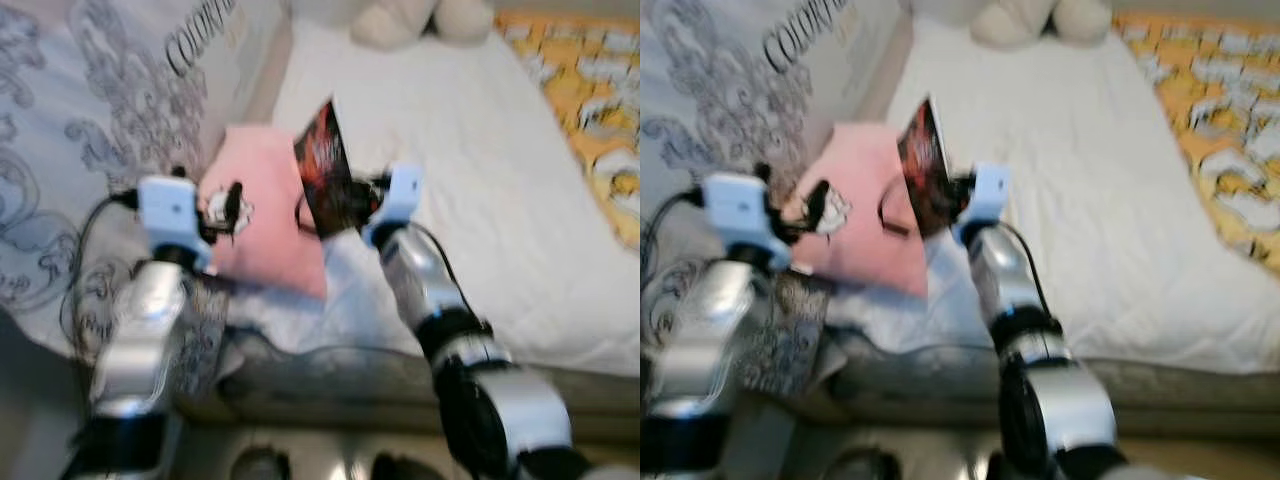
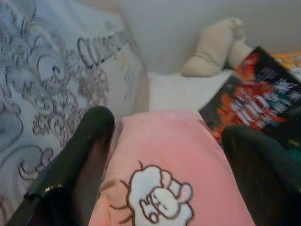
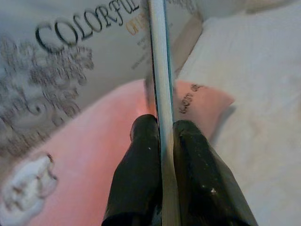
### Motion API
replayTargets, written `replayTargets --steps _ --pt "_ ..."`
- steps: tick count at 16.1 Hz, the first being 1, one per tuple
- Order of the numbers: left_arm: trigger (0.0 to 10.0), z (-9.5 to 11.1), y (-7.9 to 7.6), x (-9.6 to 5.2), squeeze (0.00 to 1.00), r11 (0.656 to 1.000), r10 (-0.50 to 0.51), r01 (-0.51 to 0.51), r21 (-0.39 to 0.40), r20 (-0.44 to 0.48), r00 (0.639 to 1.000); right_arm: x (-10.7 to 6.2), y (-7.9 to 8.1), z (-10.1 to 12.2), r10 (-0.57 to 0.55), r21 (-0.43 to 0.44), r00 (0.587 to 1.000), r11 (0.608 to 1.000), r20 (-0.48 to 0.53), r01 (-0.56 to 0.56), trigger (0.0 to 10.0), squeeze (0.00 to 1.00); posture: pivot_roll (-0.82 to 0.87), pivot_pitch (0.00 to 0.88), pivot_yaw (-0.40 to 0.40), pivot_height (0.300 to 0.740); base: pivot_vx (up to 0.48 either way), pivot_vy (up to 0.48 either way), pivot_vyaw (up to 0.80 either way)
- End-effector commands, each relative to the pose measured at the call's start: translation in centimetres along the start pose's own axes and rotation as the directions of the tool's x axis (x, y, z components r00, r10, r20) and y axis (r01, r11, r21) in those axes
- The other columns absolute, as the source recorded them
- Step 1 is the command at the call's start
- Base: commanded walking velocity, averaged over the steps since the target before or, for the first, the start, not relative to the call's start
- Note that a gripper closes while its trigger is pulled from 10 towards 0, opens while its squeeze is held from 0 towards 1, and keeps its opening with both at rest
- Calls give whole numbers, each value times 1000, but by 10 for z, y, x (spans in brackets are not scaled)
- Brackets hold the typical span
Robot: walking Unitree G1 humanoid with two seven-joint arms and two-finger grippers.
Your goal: Clean up the room
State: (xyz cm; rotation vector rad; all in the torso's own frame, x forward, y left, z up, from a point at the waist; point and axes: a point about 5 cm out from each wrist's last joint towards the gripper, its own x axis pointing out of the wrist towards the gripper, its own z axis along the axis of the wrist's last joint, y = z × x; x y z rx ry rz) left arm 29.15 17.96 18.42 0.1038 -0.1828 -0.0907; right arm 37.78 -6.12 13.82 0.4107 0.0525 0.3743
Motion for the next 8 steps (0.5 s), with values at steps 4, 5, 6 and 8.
replayTargets --steps 4,5,6,8 --pt "10000 35 6 -20 0 999 -31 31 43 15 999 -8 -2 -33 -42 195 993 979 -108 62 0 0 384 284 135 736 0 0 0" --pt "10000 37 8 -22 0 999 -20 20 50 12 1000 -11 -6 -38 -60 228 991 970 -123 87 0 0 391 287 136 736 0 0 0" --pt "10000 41 9 -26 0 999 -17 17 52 1 1000 -15 -14 -42 -96 267 986 955 -139 130 0 0 400 292 136 736 0 0 0" --pt "10000 44 9 -29 0 998 -17 18 55 -16 1000 -21 -25 -48 -147 260 975 947 -168 188 0 0 400 292 132 736 0 0 0"
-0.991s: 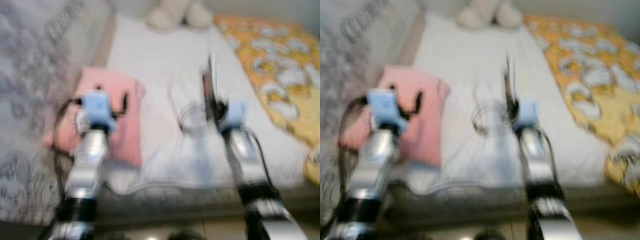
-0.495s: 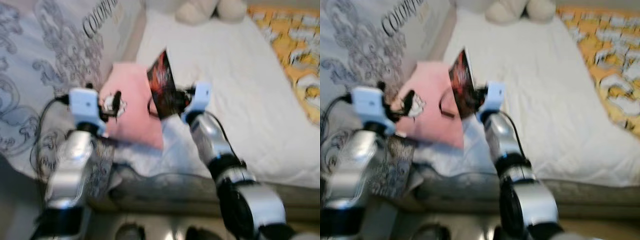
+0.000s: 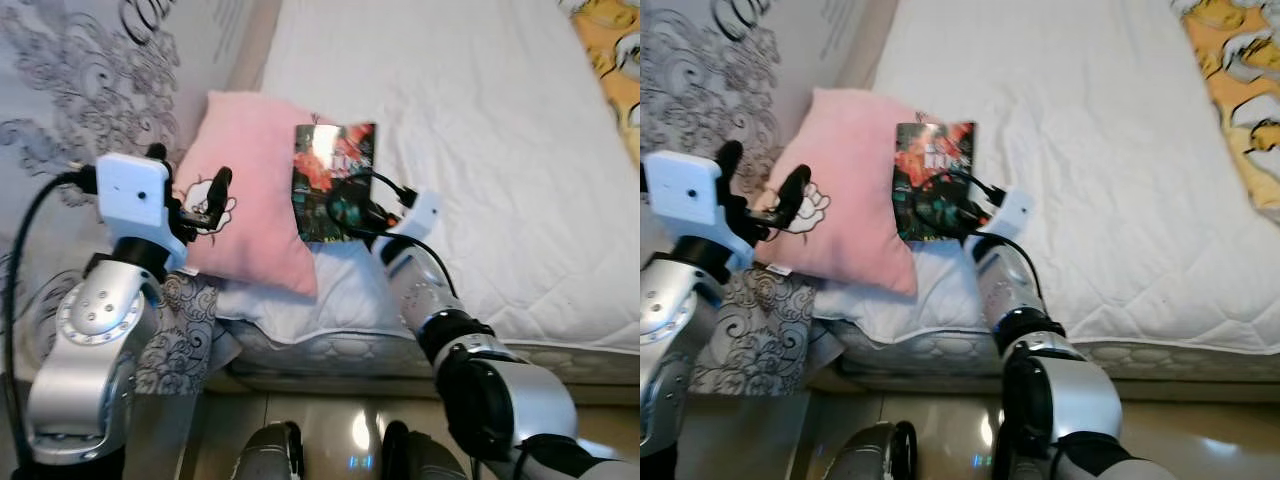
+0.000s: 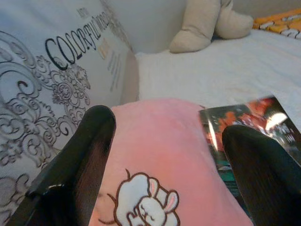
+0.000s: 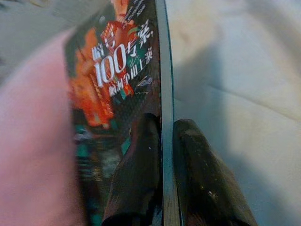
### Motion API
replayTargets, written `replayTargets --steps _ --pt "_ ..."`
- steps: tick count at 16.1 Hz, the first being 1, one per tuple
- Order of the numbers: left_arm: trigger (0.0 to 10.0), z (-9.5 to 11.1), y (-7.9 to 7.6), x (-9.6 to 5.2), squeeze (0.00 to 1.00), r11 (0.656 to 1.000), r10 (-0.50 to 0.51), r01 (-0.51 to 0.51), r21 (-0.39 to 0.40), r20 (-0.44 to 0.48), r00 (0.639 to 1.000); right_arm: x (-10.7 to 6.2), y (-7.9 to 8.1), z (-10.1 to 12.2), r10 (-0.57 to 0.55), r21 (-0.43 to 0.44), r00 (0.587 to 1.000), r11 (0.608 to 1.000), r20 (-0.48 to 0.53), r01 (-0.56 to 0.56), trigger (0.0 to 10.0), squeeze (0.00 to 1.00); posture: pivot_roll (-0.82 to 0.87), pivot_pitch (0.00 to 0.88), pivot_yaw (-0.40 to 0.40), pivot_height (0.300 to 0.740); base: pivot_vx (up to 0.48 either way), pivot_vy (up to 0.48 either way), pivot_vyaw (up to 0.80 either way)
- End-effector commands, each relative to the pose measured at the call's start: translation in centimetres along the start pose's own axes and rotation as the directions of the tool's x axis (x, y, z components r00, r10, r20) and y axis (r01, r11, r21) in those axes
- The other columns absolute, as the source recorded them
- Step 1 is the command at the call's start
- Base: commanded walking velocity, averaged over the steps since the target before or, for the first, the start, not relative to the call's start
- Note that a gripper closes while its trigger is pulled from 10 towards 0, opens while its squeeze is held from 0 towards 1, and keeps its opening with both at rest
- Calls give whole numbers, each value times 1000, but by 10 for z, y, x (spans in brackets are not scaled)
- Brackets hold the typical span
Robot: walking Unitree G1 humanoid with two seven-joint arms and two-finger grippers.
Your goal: Clean up the room
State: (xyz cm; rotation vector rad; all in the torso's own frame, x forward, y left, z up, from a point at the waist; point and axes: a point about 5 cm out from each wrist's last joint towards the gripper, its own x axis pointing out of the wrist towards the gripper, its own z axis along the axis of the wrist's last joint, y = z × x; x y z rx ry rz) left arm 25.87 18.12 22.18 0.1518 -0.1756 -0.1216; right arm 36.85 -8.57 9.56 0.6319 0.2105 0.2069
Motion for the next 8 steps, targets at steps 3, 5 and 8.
replayTargets --steps 3,5,8 --pt "10000 2 4 -6 0 1000 17 -17 5 -32 999 -9 -14 -26 -92 -133 986 988 -135 74 10000 0 385 289 125 736 0 0 0" --pt "10000 0 3 -5 0 1000 15 -15 -3 -41 999 -14 -25 -29 -174 -180 973 973 -150 146 10000 0 365 280 119 736 0 0 0" --pt "10000 0 1 -2 0 1000 8 -9 -16 -45 999 -17 -28 -37 -201 -220 961 963 -188 159 10000 24 353 270 119 736 0 0 0"
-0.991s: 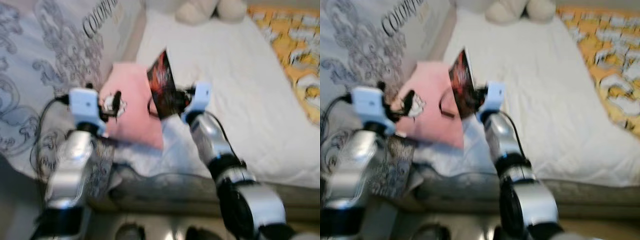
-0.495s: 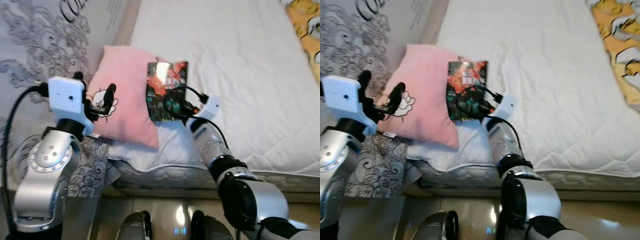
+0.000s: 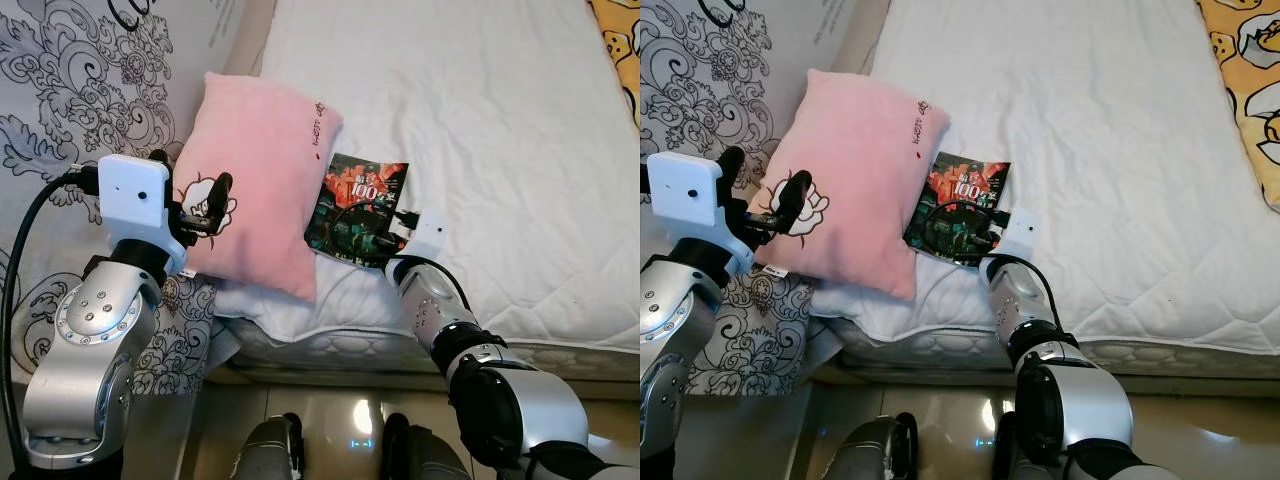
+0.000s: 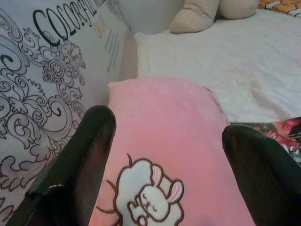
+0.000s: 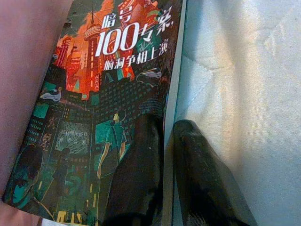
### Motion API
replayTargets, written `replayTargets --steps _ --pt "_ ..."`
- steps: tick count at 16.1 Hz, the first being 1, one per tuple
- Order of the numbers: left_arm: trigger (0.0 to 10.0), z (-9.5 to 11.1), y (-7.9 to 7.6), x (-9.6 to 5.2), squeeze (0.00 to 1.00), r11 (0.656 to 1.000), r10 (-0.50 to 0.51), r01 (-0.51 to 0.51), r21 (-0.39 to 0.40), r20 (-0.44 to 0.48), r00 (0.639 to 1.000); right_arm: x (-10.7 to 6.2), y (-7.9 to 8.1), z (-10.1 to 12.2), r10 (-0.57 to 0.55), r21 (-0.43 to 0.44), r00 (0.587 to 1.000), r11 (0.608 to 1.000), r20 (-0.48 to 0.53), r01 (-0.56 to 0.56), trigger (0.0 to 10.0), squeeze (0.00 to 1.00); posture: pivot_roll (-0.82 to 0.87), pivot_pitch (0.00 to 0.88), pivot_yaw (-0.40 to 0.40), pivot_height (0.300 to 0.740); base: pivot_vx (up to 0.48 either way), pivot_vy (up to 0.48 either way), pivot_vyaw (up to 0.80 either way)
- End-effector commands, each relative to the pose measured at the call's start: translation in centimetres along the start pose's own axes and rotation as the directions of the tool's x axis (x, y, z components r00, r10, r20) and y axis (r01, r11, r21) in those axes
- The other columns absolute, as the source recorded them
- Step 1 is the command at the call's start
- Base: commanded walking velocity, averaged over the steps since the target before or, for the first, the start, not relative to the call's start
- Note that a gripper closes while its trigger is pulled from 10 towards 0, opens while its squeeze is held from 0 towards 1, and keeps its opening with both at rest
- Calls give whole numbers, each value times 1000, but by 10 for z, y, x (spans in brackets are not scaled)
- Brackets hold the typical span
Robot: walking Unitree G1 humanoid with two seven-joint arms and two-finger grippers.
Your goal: Clean up the room
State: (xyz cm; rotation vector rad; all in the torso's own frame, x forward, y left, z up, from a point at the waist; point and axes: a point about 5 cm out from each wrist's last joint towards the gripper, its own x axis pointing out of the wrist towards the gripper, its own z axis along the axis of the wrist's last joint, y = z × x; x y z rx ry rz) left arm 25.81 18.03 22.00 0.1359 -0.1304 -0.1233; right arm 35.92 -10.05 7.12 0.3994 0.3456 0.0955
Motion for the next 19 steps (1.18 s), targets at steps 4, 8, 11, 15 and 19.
replayTargets --steps 4,8,11,15,19 --pt "10000 1 -3 1 0 999 18 -18 -42 -7 1000 -6 -2 -27 -16 -98 992 995 -126 4 10000 55 348 259 111 736 0 0 0" --pt "10000 -3 -12 4 0 994 35 -36 -102 -17 999 0 -16 10 -37 -222 999 975 -30 29 10000 1000 320 229 85 736 0 0 0" --pt "10000 -5 -13 12 0 994 36 -36 -99 -3 999 3 -6 17 2 -262 1000 965 5 -1 10000 1000 287 188 67 736 0 0 0" --pt "10000 -11 -19 22 0 994 26 -24 -109 17 1000 0 -4 26 55 -332 993 943 108 -16 10000 1000 189 87 38 736 0 0 0" --pt "10000 -28 -34 40 0 994 -1 4 -109 26 1000 -26 -22 37 136 -469 935 882 329 37 10000 1000 82 0 -9 736 0 0 0"
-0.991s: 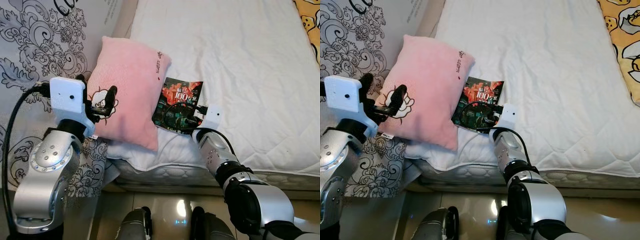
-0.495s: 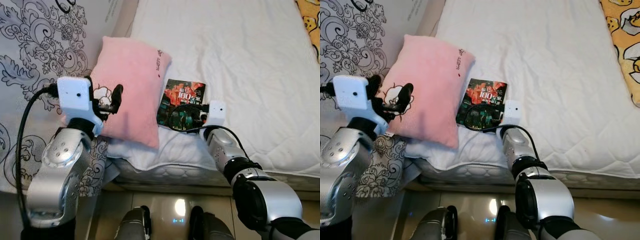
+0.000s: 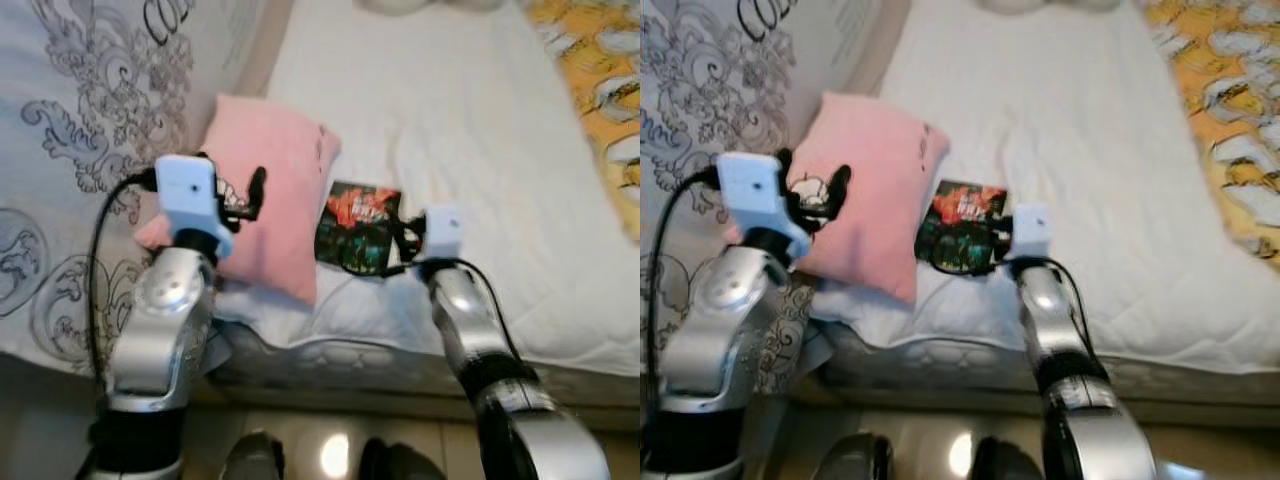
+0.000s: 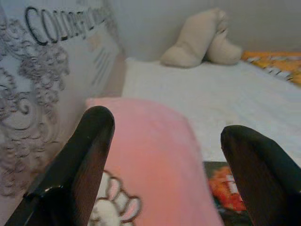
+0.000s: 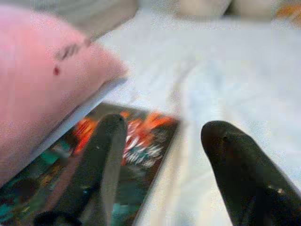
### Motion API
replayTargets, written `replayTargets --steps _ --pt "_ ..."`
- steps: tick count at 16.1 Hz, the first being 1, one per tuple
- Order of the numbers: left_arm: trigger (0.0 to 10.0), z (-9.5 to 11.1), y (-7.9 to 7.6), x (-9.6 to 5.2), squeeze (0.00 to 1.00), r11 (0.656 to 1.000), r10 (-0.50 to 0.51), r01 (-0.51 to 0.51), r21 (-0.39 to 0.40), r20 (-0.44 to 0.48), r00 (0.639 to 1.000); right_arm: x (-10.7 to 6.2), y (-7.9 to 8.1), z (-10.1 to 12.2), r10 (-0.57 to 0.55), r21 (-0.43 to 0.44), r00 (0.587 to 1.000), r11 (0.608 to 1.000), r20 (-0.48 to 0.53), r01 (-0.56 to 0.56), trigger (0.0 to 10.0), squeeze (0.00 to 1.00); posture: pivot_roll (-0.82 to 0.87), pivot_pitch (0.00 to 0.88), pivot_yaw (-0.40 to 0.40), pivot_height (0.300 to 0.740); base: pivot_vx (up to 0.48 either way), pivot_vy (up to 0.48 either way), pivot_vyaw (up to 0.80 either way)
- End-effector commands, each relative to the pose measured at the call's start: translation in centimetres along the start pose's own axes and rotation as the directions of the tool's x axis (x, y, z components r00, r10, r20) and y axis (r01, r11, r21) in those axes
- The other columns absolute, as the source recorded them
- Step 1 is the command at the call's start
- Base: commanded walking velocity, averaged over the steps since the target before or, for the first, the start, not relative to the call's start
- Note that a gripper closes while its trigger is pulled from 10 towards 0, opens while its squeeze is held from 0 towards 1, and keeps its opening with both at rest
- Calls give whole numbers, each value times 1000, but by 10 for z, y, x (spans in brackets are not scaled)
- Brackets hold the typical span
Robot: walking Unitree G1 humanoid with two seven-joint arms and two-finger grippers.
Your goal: Clean up the room
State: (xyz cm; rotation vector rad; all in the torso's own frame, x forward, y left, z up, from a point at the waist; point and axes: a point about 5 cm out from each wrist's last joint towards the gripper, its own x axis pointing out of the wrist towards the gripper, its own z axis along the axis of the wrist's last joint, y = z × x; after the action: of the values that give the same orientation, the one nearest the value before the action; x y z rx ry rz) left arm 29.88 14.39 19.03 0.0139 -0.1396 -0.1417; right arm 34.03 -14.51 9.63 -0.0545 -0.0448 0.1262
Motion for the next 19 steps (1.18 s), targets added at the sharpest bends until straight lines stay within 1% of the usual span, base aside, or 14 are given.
replayTargets --steps 1,2,3,4,5,6,7,8,9,11,12,13,16,19 --pt "10000 -9 0 1 0 1000 6 -5 12 -23 1000 -6 -7 14 -19 -33 996 999 84 21 10000 1000 54 0 -27 736 0 0 0" --pt "10000 -21 -2 2 0 1000 5 -3 25 -57 998 -18 -17 16 -54 -45 991 997 121 60 10000 1000 37 0 -27 736 0 0 0" --pt "10000 -25 -1 1 0 999 5 -3 32 -70 998 -22 -19 17 -63 -52 989 996 132 70 10000 1000 37 0 -27 736 0 0 0" --pt "10000 -41 5 -9 0 999 3 1 36 -108 994 -41 -27 15 -105 -63 981 991 163 117 10000 1000 19 0 -18 736 0 0 0" --pt "10000 -46 8 -14 0 999 -4 9 44 -119 993 -48 -30 14 -118 -67 978 989 174 131 10000 1000 19 0 -18 736 0 0 0" --pt "10000 -57 19 -34 0 1000 24 -21 22 -157 987 -66 -39 13 -140 -68 970 985 199 156 10000 1000 11 0 -26 736 0 0 0" --pt "10000 -61 22 -43 0 998 55 -56 -2 -167 984 -76 -44 11 -150 -55 970 985 190 163 10000 1000 -6 0 -25 736 0 0 0" --pt "10000 -54 13 -38 0 998 48 -52 -44 -81 996 -77 -42 7 -120 -69 982 989 147 131 10000 1000 -22 0 -30 736 0 -266 0" --pt "10000 -53 8 -33 0 999 34 -36 -36 -57 998 -74 -41 5 -111 -55 987 991 119 118 10000 1000 -37 0 -35 736 0 -458 0" --pt "10000 -52 -1 -18 0 999 8 -9 -41 -38 999 -61 -38 4 -109 24 992 994 68 108 10000 1000 -59 0 -19 736 0 -454 0" --pt "10000 -51 -1 -17 0 999 0 -1 -37 -36 999 -57 -39 3 -120 41 991 992 51 118 10000 506 -60 0 -10 736 0 -442 0" --pt "10000 -55 5 -16 0 999 17 -20 -47 -55 998 -53 -42 3 -161 66 986 985 44 158 10000 0 -57 0 3 736 0 -442 0" --pt "10000 -54 8 -11 0 999 13 -14 -43 -40 999 -50 -40 5 -171 70 984 983 45 168 10000 0 -56 0 17 736 0 -442 0" --pt "10000 -52 1 -5 0 999 -23 23 -29 -25 999 -49 -38 2 -174 59 985 983 23 172 10000 0 -65 0 30 736 0 -439 0"
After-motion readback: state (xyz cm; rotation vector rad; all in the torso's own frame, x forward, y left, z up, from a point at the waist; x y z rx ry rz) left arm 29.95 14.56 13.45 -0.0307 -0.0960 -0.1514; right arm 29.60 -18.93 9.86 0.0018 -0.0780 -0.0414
